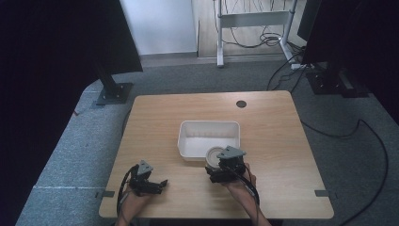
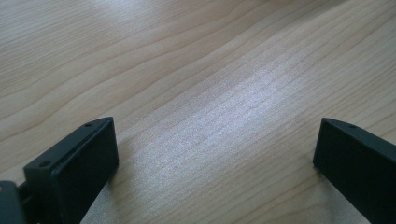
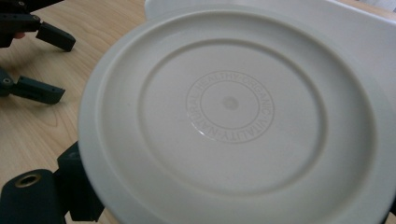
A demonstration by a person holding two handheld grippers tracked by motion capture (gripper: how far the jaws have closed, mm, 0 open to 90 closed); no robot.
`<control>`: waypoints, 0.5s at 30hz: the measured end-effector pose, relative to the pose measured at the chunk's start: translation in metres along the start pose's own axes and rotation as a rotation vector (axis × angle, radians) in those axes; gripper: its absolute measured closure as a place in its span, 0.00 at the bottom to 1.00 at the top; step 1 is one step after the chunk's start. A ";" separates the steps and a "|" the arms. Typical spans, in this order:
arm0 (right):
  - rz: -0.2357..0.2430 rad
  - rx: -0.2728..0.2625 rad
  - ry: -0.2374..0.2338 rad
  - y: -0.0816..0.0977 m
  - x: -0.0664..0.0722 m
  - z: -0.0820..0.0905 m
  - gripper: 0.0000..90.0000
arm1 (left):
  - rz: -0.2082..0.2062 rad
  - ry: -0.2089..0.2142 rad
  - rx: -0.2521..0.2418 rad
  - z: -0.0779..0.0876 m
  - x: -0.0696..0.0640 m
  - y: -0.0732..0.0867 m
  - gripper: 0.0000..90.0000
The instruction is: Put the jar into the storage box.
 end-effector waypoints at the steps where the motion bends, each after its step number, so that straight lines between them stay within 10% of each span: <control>1: -0.001 0.000 0.002 -0.001 -0.001 -0.001 0.10 | 0.000 0.000 0.000 0.000 0.000 0.000 0.00; 15: -0.019 -0.005 0.016 -0.015 -0.006 -0.021 0.10 | 0.000 0.000 0.000 0.000 0.000 0.000 0.00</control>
Point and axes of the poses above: each handheld gripper's, and its own axes: z roughly backward along the jaws, y roughly out of its underside, x roughly to its left, the point moved 1 cm from there along -z, roughly forward along the jaws, and after that the axes turned 6 degrees about -y, right-handed, at the moved point
